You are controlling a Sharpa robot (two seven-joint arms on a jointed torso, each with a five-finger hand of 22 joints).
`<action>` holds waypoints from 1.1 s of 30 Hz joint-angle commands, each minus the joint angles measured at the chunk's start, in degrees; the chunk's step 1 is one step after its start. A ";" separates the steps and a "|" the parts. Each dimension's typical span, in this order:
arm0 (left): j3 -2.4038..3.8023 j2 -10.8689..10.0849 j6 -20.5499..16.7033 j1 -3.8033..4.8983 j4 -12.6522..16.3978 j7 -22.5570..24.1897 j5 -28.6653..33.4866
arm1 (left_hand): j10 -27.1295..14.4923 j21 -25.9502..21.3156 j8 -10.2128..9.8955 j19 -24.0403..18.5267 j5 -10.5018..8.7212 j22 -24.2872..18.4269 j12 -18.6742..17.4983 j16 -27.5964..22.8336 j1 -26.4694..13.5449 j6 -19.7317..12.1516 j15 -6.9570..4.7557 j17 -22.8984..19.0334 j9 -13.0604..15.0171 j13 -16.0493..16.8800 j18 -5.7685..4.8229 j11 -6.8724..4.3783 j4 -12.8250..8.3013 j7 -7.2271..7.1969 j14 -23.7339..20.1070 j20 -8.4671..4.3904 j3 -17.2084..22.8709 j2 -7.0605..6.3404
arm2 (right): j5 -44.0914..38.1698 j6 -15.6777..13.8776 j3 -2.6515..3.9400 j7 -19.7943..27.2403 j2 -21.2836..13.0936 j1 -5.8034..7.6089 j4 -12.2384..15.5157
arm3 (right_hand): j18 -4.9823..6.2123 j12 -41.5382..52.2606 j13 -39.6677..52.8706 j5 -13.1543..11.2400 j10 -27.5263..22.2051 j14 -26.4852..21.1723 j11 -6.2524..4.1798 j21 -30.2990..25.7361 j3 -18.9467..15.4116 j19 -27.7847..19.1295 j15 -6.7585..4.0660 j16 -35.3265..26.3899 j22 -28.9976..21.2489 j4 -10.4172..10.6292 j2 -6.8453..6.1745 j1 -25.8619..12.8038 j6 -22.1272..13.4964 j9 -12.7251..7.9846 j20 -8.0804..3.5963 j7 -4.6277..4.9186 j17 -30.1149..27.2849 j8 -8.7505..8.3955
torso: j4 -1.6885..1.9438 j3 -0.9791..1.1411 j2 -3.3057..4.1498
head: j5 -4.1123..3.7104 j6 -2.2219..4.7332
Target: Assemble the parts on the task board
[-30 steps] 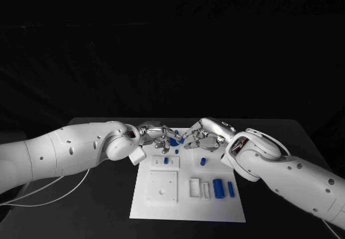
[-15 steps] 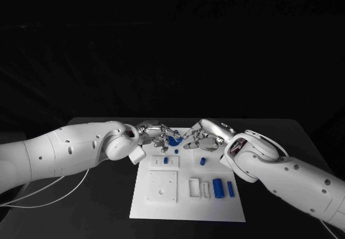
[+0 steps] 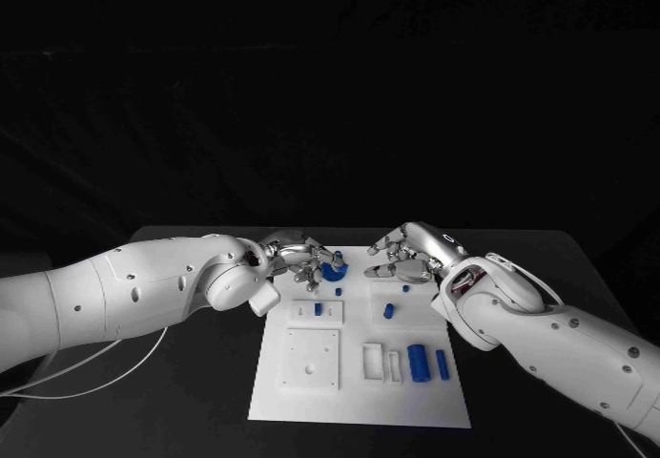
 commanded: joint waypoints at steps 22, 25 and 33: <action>-1.12 0.00 -20.56 -0.01 5.56 -0.63 2.52 | 2.27 -0.28 1.34 1.23 -1.50 -0.12 1.03 0.12 2.72 6.84 -0.25 1.04 0.00 0.21 -0.27 -1.23 2.26 -6.24 1.03 -0.07 -0.42 -0.22 | -1.73 -3.61 -0.01 -6.29 2.71 -0.76 0.44 | 0.24 -0.28 -0.56 1.02 -0.51 0.15 0.69 -0.88 -4.25 0.54 0.38 -0.39 2.91 7.43 -2.75 1.60 -2.21 0.41 0.23 0.28 -0.32 -0.01 | 0.07 -0.07 0.04 | -0.22 0.07; -1.18 0.06 -20.43 -0.01 5.82 -0.64 2.54 | 2.27 -0.28 1.48 1.25 -1.42 -0.11 1.07 0.18 2.70 6.82 -0.26 1.20 -0.12 0.19 -0.26 -1.25 2.22 -6.24 1.06 -0.07 -0.35 -0.19 | -2.11 -4.12 -0.01 -6.95 3.16 -0.77 0.10 | 0.23 -0.23 -0.55 0.84 -0.42 0.26 0.66 -0.74 -3.97 0.62 0.35 -0.32 2.94 8.16 -3.02 1.80 -2.19 0.44 0.20 0.26 -0.26 0.00 | 0.03 -0.05 0.03 | -0.21 0.06; -1.22 0.19 -20.07 -0.04 6.18 -0.55 2.58 | 2.27 -0.28 1.59 1.26 -1.38 -0.11 1.10 0.15 2.66 6.77 -0.25 1.14 -0.20 0.17 -0.25 -1.26 2.16 -6.24 1.02 -0.07 -0.32 -0.20 | -2.44 -4.80 -0.02 -7.83 4.30 -0.78 -1.00 | 0.24 -0.31 -0.67 0.46 -0.42 0.35 0.65 -0.84 -3.57 0.70 0.34 -0.38 2.90 8.49 -2.83 1.71 -2.19 0.43 0.18 0.26 -0.32 0.00 | 0.03 0.00 0.02 | -0.36 -0.08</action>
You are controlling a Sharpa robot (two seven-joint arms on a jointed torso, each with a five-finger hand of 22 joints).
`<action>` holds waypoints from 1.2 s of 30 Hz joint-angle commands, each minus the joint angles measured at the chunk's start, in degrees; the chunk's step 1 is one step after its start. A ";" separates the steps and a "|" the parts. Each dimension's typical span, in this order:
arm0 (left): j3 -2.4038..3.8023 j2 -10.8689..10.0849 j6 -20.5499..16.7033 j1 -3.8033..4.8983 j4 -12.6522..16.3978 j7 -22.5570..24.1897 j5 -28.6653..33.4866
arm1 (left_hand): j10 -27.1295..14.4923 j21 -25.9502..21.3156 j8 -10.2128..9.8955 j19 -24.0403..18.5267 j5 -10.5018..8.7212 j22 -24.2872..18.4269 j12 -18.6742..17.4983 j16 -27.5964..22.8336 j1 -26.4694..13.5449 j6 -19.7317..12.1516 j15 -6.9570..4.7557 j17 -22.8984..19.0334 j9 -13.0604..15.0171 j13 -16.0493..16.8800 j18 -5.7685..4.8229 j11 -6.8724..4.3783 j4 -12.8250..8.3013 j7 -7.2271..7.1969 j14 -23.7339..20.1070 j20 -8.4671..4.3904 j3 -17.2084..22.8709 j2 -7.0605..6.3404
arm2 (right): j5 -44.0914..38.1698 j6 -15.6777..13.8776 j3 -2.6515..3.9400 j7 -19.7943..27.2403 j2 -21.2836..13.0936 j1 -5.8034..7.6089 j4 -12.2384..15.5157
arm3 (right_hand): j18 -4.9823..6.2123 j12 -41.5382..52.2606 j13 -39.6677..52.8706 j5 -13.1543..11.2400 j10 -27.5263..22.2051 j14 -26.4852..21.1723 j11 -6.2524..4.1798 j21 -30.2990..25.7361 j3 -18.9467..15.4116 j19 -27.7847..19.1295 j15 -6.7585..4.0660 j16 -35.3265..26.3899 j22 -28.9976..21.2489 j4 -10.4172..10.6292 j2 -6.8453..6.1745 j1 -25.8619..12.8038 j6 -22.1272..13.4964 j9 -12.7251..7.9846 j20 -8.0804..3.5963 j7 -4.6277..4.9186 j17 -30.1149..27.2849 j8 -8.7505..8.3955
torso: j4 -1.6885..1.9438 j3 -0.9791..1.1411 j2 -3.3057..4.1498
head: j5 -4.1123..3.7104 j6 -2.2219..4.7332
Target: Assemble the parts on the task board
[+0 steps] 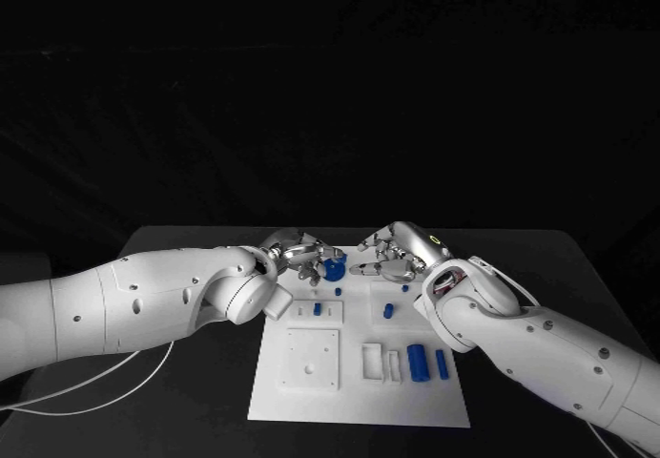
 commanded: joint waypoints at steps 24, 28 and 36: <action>0.05 0.72 0.25 -0.20 0.52 -0.13 0.57 | 2.07 -0.29 1.75 0.52 0.52 -0.06 0.15 0.09 0.53 6.55 -0.33 0.00 -0.04 -0.16 -0.25 -1.11 -0.19 -6.25 0.22 -0.12 0.36 0.34 | -1.86 0.08 -1.19 -1.35 1.51 -0.04 -1.25 | 0.21 0.01 0.02 -0.45 0.08 0.11 0.12 -0.08 0.50 0.53 0.13 0.01 2.95 0.05 -0.02 -0.03 -0.30 0.04 -0.02 -0.14 0.06 0.01 | 0.03 0.03 -0.03 | -0.20 -0.08; 0.05 0.76 0.70 -0.20 0.59 -0.42 0.57 | 2.07 -0.29 1.75 0.52 0.52 -0.06 0.15 0.09 0.53 6.55 -0.33 0.00 -0.04 -0.16 -0.25 -1.11 -0.19 -6.25 0.22 -0.12 0.36 0.34 | -1.91 -0.30 -1.22 -1.63 1.53 -0.02 -1.54 | 0.20 0.09 0.07 -0.95 0.30 0.25 0.08 0.14 1.26 0.65 0.08 0.10 2.99 -0.13 0.13 -0.16 -0.14 0.02 -0.06 -0.16 0.13 0.00 | 0.00 0.02 -0.02 | -0.20 -0.13; 0.05 0.99 1.89 -0.21 0.75 -0.86 0.54 | 2.07 -0.31 1.96 0.52 0.60 -0.06 0.11 0.02 0.47 6.45 -0.34 -0.07 -0.16 -0.20 -0.28 -1.11 -0.34 -6.25 0.19 -0.14 0.40 0.39 | -1.90 -0.53 -1.24 -1.95 1.67 0.01 -2.01 | 0.14 0.20 0.15 -1.53 0.45 0.40 0.02 0.39 2.24 0.72 0.02 0.21 3.02 -0.49 0.44 -0.19 0.06 -0.02 -0.13 -0.20 0.26 -0.04 | -0.07 0.03 0.00 | -0.20 -0.19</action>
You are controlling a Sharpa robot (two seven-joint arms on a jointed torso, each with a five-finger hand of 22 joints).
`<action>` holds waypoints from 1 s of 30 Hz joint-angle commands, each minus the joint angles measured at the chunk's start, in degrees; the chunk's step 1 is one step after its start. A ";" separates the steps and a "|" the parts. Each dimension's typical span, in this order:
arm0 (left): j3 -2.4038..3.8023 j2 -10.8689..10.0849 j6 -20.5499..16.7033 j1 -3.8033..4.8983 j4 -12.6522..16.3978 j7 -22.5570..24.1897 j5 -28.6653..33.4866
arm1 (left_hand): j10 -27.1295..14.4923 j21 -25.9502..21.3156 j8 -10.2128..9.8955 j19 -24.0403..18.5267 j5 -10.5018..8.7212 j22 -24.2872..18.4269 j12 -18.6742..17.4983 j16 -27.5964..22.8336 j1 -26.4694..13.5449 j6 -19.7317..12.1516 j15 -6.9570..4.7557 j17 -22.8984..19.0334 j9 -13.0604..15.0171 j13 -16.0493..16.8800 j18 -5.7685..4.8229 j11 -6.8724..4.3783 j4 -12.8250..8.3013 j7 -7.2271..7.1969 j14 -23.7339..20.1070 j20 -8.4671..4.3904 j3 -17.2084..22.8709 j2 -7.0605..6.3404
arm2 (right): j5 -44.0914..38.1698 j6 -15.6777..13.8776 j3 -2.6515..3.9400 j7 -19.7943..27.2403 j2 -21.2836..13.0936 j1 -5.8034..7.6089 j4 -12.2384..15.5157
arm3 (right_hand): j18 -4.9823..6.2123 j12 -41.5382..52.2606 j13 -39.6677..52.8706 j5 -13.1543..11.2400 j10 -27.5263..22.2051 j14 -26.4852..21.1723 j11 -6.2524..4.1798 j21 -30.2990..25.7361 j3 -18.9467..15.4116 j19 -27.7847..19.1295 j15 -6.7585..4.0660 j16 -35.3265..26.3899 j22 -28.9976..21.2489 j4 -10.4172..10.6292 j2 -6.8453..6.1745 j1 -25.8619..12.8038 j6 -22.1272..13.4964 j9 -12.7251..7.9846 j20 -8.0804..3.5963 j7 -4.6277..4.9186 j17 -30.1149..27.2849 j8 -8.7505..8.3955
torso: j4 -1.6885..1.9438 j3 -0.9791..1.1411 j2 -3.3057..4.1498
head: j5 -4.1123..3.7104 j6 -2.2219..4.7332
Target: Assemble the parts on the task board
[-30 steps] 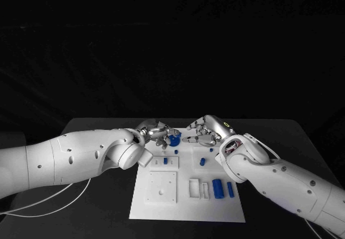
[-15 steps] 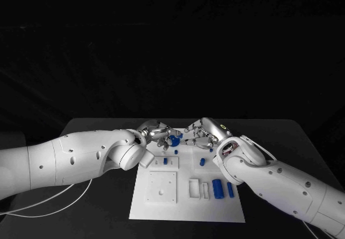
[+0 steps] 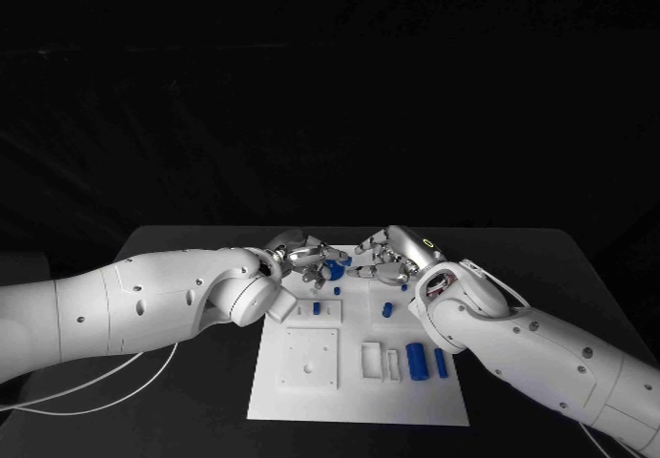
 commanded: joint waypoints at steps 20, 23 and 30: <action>0.06 0.44 2.74 0.00 0.28 -1.29 -0.14 | 2.06 -0.33 1.54 0.33 0.41 -0.06 -0.02 -0.13 0.44 6.34 -0.33 -0.19 -0.10 -0.10 -0.30 -1.12 -0.47 -6.21 -0.05 0.00 0.44 0.45 | 0.26 -0.49 -0.02 -0.84 0.49 0.01 -0.70 | 0.09 0.31 0.14 0.68 0.73 0.62 -0.06 0.73 0.41 0.87 -0.04 0.42 3.14 0.51 0.11 -0.88 0.35 0.03 -0.18 -0.30 0.29 0.01 | -0.02 0.00 0.00 | -0.03 0.01; 0.06 0.41 2.88 0.00 0.28 -1.36 -0.21 | 2.06 -0.33 1.54 0.33 0.41 -0.06 -0.02 -0.13 0.44 6.34 -0.33 -0.19 -0.10 -0.10 -0.30 -1.12 -0.47 -6.21 -0.05 0.00 0.44 0.45 | 0.48 -0.62 -0.02 -1.00 0.47 0.01 -0.82 | 0.07 0.37 0.19 0.97 0.85 0.70 -0.10 0.93 0.35 0.93 -0.08 0.49 3.18 0.67 0.09 -0.95 0.49 0.06 -0.21 -0.35 0.37 0.01 | 0.00 0.01 0.01 | -0.03 -0.08; 0.06 0.30 3.31 0.00 0.31 -1.58 -0.38 | 2.06 -0.33 1.54 0.33 0.41 -0.06 -0.02 -0.13 0.44 6.34 -0.33 -0.19 -0.10 -0.10 -0.30 -1.12 -0.47 -6.21 -0.05 0.00 0.44 0.45 | 0.98 -0.97 -0.02 -1.44 0.39 0.01 -1.19 | 0.05 0.42 0.24 1.33 0.97 0.74 -0.12 1.03 0.33 0.96 -0.11 0.47 3.18 0.95 0.07 -1.05 0.56 0.06 -0.25 -0.37 0.37 0.00 | -0.02 0.03 0.01 | -0.12 -0.17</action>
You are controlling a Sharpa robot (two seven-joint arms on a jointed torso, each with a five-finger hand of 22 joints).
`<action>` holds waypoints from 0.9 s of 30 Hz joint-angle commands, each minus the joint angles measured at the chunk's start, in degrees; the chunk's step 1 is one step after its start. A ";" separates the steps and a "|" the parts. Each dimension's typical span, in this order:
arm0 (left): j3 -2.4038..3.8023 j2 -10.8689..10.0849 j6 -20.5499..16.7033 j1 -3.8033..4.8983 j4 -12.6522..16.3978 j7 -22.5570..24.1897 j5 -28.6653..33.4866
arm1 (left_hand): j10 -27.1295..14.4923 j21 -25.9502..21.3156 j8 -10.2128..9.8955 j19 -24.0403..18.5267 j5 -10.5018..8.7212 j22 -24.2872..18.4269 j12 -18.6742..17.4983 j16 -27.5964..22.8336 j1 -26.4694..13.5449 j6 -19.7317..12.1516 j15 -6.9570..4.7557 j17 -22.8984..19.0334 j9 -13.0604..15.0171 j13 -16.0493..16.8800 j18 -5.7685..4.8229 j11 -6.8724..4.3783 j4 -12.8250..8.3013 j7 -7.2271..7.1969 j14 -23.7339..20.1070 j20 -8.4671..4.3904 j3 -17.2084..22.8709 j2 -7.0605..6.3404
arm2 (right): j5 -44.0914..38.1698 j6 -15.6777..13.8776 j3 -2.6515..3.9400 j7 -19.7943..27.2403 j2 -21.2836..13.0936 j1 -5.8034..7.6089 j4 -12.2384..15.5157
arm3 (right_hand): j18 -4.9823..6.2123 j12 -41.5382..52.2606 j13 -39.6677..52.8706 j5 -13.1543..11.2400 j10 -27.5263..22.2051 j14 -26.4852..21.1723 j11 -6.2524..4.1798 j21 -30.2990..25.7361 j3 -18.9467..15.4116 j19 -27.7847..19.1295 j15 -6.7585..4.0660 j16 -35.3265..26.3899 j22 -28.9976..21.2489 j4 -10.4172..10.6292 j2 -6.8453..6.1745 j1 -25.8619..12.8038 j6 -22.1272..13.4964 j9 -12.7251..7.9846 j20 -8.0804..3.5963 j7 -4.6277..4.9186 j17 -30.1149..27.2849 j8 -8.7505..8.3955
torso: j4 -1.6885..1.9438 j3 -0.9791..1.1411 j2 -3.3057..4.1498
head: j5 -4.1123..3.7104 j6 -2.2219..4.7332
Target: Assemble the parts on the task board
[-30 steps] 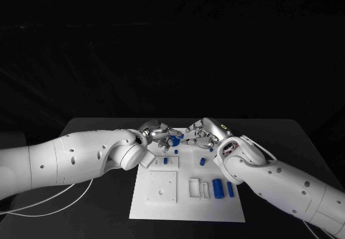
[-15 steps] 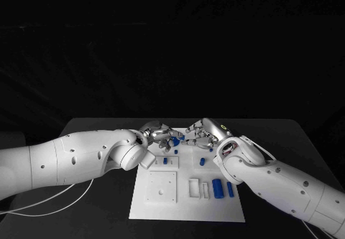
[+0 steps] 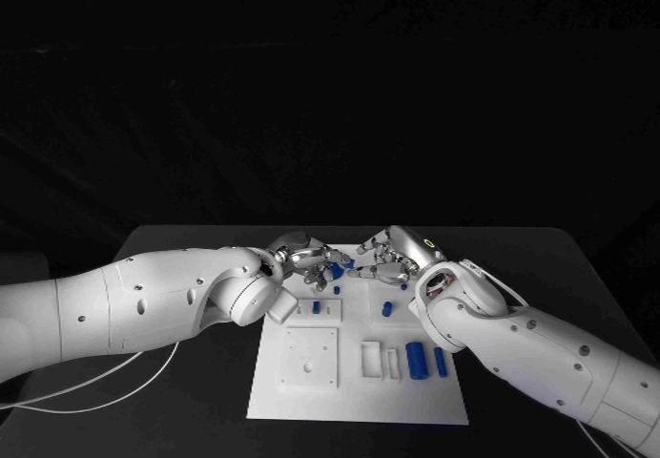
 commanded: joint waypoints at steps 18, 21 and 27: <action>0.00 -0.16 1.72 -0.02 0.27 -0.63 -0.46 | 2.07 -0.36 1.30 0.34 0.19 -0.06 -0.05 -0.18 0.43 6.47 -0.42 -0.09 -0.01 -0.04 -0.31 -1.11 -0.42 -6.00 -0.01 -0.01 0.47 0.46 | 2.54 -0.63 0.07 -1.11 -0.20 0.03 -0.37 | 0.06 0.07 -0.07 0.16 0.28 0.37 0.10 0.17 0.05 0.75 -0.12 0.18 3.13 0.58 -0.11 -0.40 0.32 0.05 -0.05 -0.17 0.09 -0.01 | -0.02 0.00 0.01 | -0.10 -0.20; 0.00 -0.16 1.15 -0.02 0.19 -0.56 -0.48 | 2.07 -0.36 1.30 0.34 0.19 -0.06 -0.05 -0.18 0.43 6.47 -0.42 -0.09 -0.01 -0.04 -0.31 -1.11 -0.42 -6.00 -0.01 -0.01 0.47 0.46 | 2.96 -0.18 0.07 -1.17 -0.31 0.03 -0.25 | 0.05 0.10 -0.05 0.21 0.32 0.40 0.08 0.29 0.03 0.77 -0.13 0.20 3.16 0.62 -0.18 -0.33 0.34 0.06 -0.06 -0.20 0.13 0.00 | 0.03 0.01 0.00 | -0.10 -0.17; 0.00 -0.16 1.21 -0.02 0.08 -0.65 -0.55 | 2.07 -0.36 1.30 0.34 0.19 -0.06 -0.05 -0.18 0.43 6.47 -0.42 -0.09 -0.01 -0.04 -0.31 -1.11 -0.42 -6.00 -0.01 -0.01 0.47 0.46 | 3.39 -0.18 0.08 -1.32 -0.38 0.03 -0.16 | 0.06 0.06 -0.07 0.41 0.25 0.37 0.10 0.16 -0.10 0.75 -0.12 0.15 3.14 0.84 -0.20 -0.48 0.23 0.04 -0.04 -0.16 0.13 0.00 | -0.07 0.00 0.02 | -0.12 -0.19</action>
